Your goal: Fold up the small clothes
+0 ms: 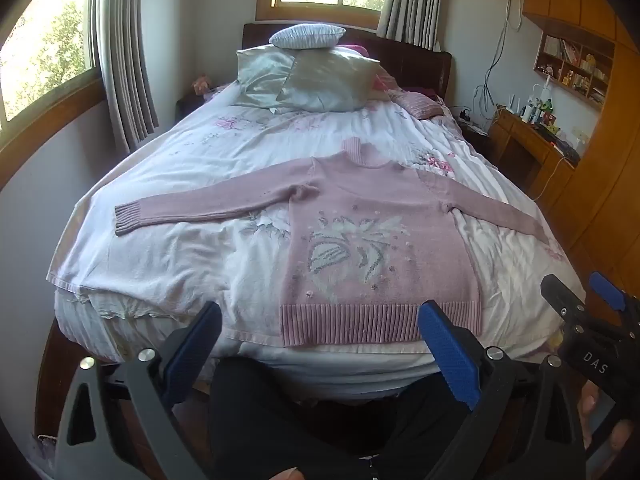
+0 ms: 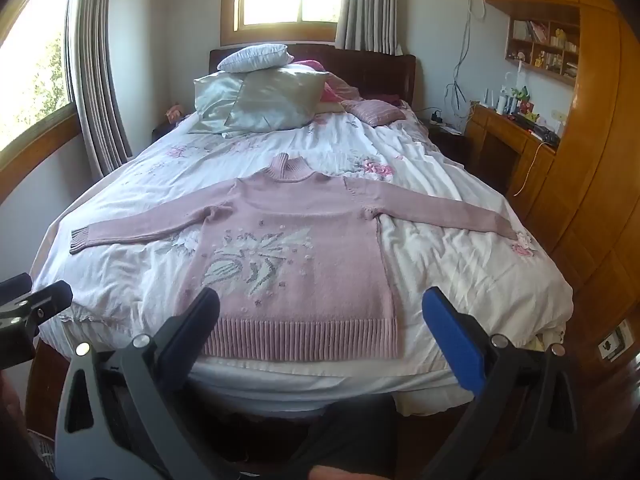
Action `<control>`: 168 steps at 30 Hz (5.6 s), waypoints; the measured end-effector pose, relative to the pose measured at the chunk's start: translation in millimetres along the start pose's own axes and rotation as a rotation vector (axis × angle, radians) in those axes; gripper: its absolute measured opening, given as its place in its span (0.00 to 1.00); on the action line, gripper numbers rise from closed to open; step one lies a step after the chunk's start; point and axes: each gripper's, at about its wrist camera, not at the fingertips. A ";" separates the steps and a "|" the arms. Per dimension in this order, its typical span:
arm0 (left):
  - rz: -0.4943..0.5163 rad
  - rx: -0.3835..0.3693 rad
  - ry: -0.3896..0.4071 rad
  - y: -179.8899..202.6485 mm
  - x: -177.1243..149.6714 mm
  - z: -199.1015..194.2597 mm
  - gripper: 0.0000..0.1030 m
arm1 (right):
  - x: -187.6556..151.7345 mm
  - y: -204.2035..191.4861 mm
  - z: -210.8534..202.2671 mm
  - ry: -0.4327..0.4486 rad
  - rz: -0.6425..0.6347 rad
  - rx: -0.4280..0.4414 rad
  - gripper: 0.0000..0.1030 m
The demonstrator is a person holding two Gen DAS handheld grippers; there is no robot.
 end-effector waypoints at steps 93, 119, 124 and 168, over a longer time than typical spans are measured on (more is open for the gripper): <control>-0.093 -0.265 -0.001 33.0 -4.8 181.7 0.96 | -104.0 488.5 317.8 -0.130 1.195 -0.111 0.59; -0.333 -0.328 -0.255 42.6 -19.8 288.1 0.96 | -120.5 609.4 473.5 -0.078 1.383 -0.182 0.08; -0.455 -0.461 -0.350 37.4 -30.2 300.4 0.96 | -74.9 592.9 458.7 -0.024 1.243 -0.166 0.06; -0.543 -0.704 -0.460 70.1 64.8 507.2 0.96 | -38.4 66.3 429.0 -0.192 -0.048 0.111 0.55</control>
Point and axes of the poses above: each gripper's, at about its wrist camera, not at the fingertips, and z roughly the way its jaws point, y to its right, x to its top, and after that the axes turned 13 degrees about y, right-handed
